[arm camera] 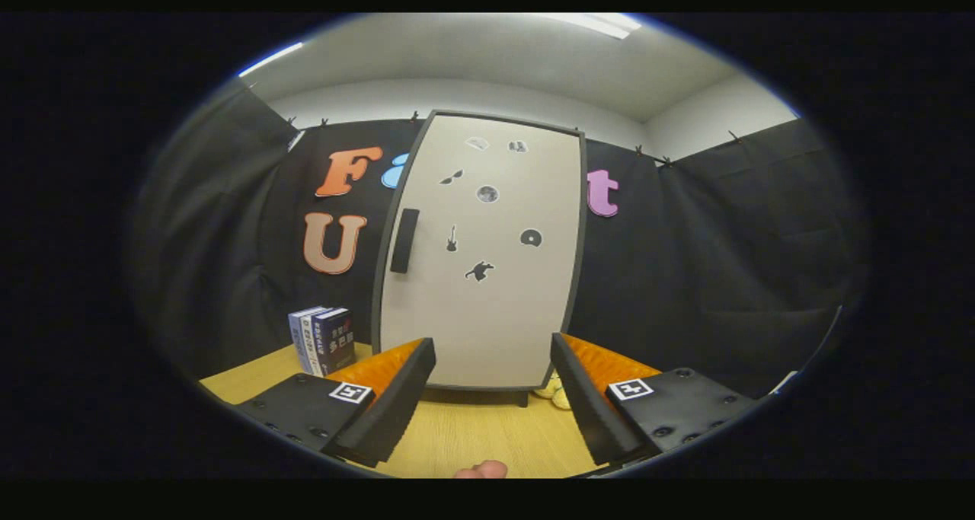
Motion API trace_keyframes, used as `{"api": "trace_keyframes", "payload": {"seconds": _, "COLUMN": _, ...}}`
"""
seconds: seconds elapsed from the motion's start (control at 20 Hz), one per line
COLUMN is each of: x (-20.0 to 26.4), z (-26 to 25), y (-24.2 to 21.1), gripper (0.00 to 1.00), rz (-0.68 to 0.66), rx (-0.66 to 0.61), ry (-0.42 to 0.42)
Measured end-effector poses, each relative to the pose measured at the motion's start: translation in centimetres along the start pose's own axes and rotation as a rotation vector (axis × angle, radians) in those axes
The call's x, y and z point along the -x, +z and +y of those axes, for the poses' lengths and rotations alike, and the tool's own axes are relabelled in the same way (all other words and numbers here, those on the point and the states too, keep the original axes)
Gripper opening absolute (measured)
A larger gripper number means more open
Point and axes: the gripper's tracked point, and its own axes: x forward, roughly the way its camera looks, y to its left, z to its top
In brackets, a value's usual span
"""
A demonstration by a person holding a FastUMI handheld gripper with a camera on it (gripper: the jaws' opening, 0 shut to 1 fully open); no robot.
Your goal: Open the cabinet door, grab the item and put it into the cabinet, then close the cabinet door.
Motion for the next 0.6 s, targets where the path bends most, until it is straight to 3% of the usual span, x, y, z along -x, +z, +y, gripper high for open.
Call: {"api": "trace_keyframes", "payload": {"seconds": 0.6, "x": 0.14, "z": -0.09, "y": -0.27, "gripper": 0.97, "rz": 0.004, "rx": -0.001, "ry": -0.018}}
